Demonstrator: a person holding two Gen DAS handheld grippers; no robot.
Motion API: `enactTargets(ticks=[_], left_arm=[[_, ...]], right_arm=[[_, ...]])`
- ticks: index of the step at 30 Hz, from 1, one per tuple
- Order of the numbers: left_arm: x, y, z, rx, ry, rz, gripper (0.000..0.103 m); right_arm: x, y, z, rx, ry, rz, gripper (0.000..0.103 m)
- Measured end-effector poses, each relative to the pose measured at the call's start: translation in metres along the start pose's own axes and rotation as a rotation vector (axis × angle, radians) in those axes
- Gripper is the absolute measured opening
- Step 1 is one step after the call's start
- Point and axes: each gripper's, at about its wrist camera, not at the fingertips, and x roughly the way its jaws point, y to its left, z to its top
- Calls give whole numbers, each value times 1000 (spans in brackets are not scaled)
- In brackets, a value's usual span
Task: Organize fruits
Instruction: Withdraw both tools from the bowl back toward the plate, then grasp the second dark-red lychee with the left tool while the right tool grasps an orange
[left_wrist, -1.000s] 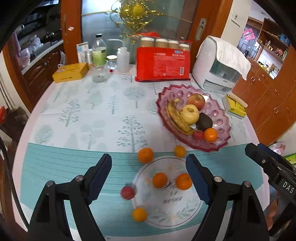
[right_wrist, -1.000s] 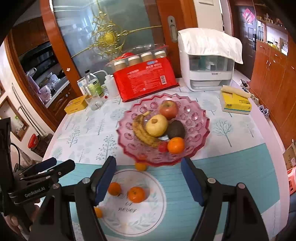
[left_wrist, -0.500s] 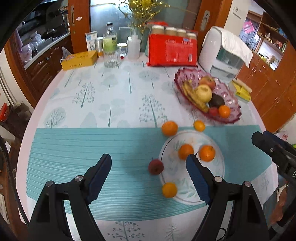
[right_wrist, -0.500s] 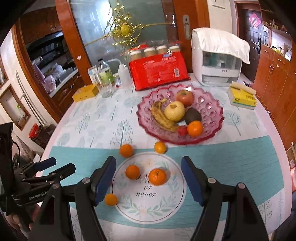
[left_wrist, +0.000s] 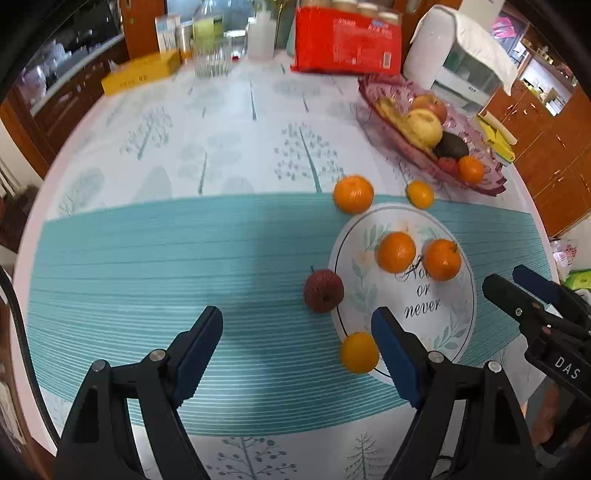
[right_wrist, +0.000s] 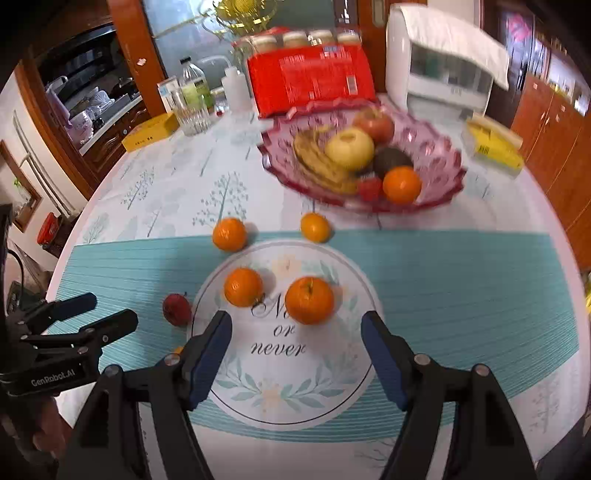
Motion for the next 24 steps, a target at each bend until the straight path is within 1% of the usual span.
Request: enactTargets(ticks=[3, 7, 11, 19, 21, 24], left_arm=[[13, 0, -2, -19, 30, -8, 82], [26, -2, -3, -36, 42, -8, 82], [35, -5, -1, -44, 47, -18, 69], [51, -11, 2, -63, 59, -13, 66], [54, -13, 4, -63, 64, -18, 57], [60, -16, 5, -68, 80, -24, 49]], right_arm=[[11, -6, -3, 10, 34, 19, 70], [25, -15, -6, 31, 69, 49, 63], [34, -23, -6, 53, 90, 77, 61], [46, -29, -4, 49, 106, 106, 61], [48, -31, -2, 49, 104, 113, 61], [51, -33, 3, 40, 100, 120, 61]])
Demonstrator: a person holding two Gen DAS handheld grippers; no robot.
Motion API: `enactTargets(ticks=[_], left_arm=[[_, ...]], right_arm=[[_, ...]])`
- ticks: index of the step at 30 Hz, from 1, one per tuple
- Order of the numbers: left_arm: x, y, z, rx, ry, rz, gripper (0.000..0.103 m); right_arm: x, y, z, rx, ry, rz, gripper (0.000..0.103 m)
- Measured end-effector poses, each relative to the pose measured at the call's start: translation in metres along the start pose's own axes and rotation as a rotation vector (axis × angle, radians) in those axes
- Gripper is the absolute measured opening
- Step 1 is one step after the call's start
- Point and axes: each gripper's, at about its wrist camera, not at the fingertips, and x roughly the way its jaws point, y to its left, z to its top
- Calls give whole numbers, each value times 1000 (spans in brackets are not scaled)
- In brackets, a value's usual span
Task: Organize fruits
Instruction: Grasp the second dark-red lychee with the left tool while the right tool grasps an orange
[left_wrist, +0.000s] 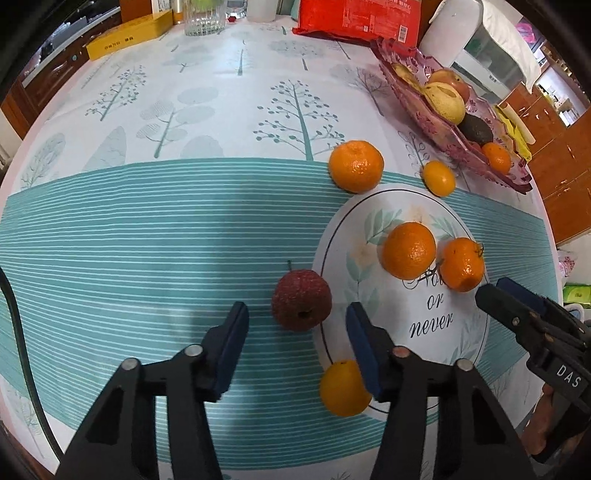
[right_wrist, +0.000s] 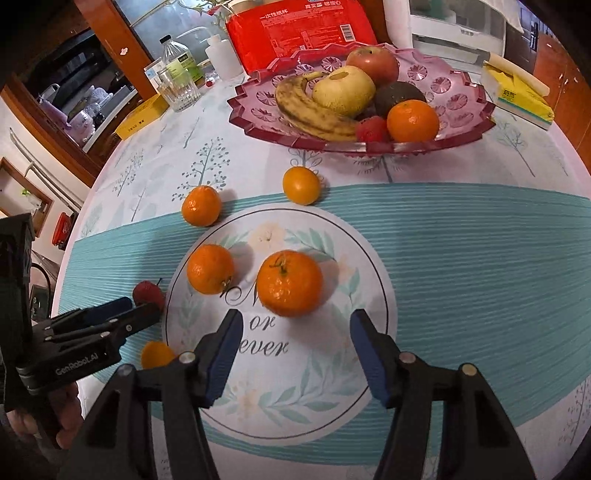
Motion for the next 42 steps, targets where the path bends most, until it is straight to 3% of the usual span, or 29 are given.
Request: enactTargets(ticks=[6, 16, 32, 42], left_arm=[[4, -3, 1, -13, 4, -4, 40], [4, 2, 3, -45, -20, -12, 36], [5, -5, 6, -49, -20, 18, 31], [-16, -16, 3, -5, -65, 11, 31]], right_arm=[[13, 1, 10, -39, 8, 13, 53], [34, 4, 17, -65, 43, 39, 46], [32, 6, 14, -103, 17, 37, 45], [12, 5, 7, -85, -20, 31, 45]])
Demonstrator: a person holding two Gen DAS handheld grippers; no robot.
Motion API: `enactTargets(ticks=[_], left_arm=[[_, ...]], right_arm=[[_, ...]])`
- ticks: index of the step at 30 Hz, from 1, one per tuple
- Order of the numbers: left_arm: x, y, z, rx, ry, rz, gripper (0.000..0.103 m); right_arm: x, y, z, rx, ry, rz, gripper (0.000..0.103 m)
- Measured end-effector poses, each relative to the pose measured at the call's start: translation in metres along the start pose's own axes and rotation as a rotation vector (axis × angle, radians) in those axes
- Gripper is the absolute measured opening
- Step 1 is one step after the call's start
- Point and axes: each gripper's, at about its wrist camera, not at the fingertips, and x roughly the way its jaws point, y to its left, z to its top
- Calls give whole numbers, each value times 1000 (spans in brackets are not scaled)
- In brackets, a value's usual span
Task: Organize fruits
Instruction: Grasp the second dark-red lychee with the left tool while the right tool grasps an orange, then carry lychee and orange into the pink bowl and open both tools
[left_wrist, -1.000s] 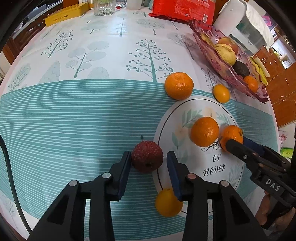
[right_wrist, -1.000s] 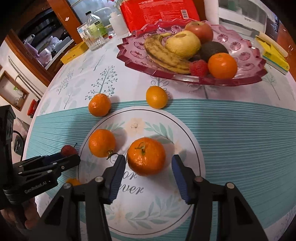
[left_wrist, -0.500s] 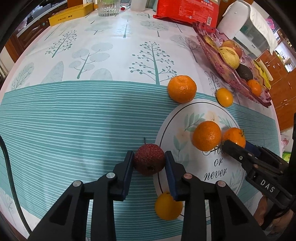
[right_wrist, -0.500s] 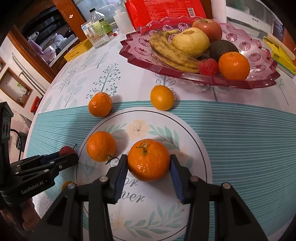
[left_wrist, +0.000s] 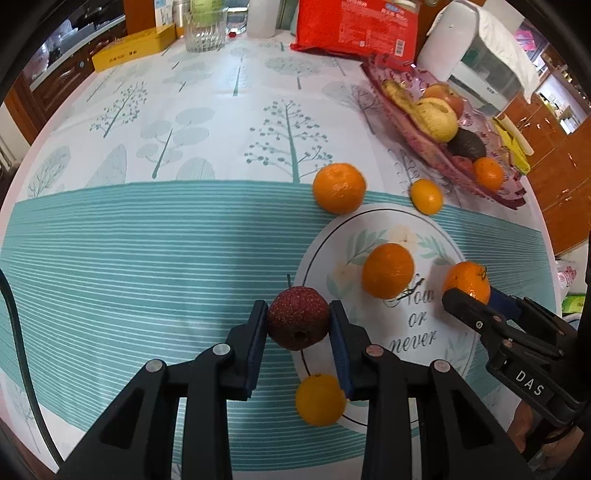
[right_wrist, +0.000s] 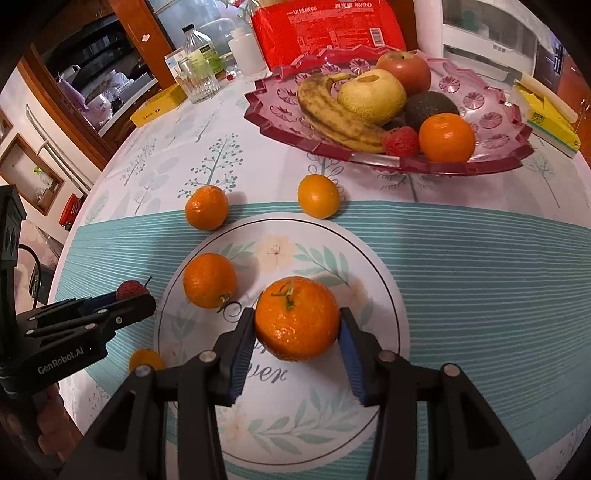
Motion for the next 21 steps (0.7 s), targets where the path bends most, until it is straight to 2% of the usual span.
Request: enactTargets(ticks=[9, 16, 21], left_arm=[[-33, -7, 4, 41, -50, -27, 31], [-82, -14, 21, 81, -127, -68, 31], [-119, -31, 41, 144, -194, -84, 31]], right_arm=[[-34, 8, -7, 9, -71, -8, 44], [-80, 14, -4, 15, -159, -14, 44], [-120, 15, 10, -13, -216, -65, 44]])
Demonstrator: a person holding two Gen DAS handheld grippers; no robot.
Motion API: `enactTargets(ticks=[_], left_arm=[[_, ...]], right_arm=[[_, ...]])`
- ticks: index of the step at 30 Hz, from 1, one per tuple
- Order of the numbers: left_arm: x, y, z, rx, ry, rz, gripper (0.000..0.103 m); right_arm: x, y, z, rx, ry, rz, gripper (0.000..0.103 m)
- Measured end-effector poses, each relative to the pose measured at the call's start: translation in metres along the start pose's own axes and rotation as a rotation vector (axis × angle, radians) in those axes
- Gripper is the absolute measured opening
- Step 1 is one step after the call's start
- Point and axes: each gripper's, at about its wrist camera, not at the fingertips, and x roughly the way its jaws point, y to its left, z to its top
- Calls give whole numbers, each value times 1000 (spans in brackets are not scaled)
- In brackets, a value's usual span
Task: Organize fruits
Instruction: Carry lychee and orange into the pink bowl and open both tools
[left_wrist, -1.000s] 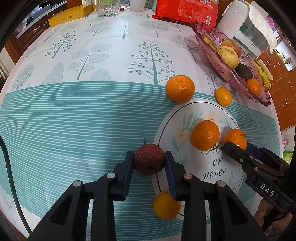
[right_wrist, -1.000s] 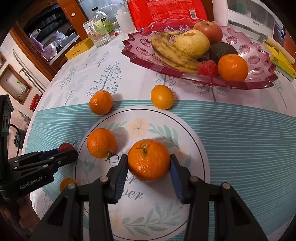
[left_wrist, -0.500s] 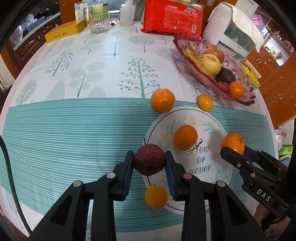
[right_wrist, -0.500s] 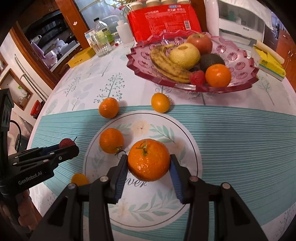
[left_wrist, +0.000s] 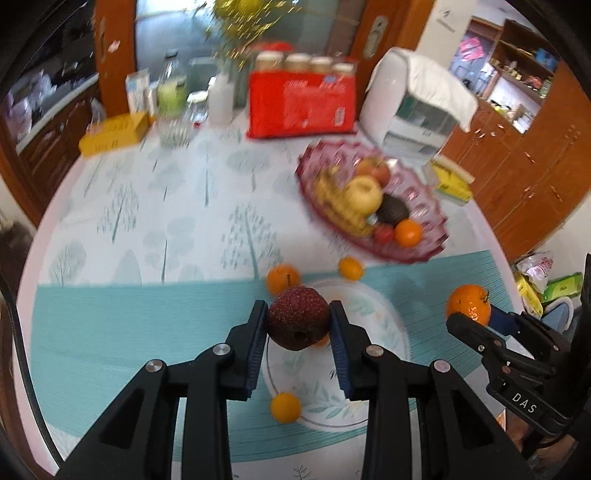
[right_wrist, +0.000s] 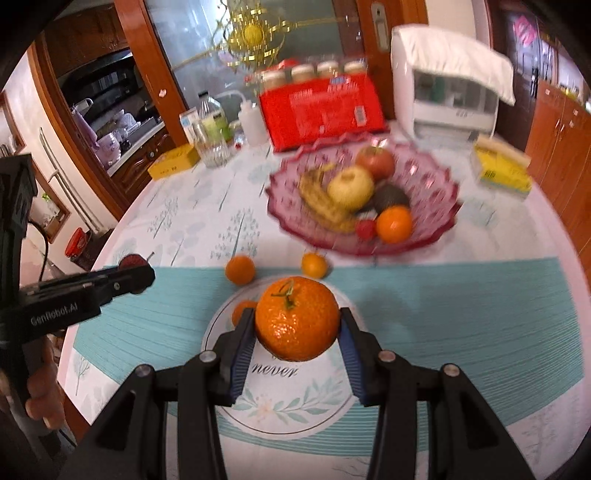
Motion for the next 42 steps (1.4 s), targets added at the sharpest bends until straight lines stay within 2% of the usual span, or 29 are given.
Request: enactTargets(ticks=[6, 12, 16, 21, 25, 29, 34, 42], left_arm=[[-35, -25, 43, 101, -86, -19, 31], [-57, -48, 90, 174, -167, -2, 31], [-61, -61, 117, 207, -204, 21, 31], [-51, -74, 148, 223, -226, 50, 32], [-21, -83, 164, 221, -191, 61, 32], [31, -90, 169, 211, -111, 74, 32], [93, -91, 161, 171, -10, 81, 32], [170, -98, 145, 149, 116, 94, 32]], right_arm=[[-48, -17, 42, -44, -75, -45, 44], [-84, -42, 92, -102, -157, -143, 44], [-90, -59, 123, -96, -191, -168, 44], [-78, -75, 152, -86, -192, -150, 44], [-49, -85, 169, -86, -172, -134, 45], [-2, -96, 179, -88, -132, -145, 45], [58, -117, 185, -66, -64, -121, 45], [134, -145, 173, -57, 55, -116, 45]])
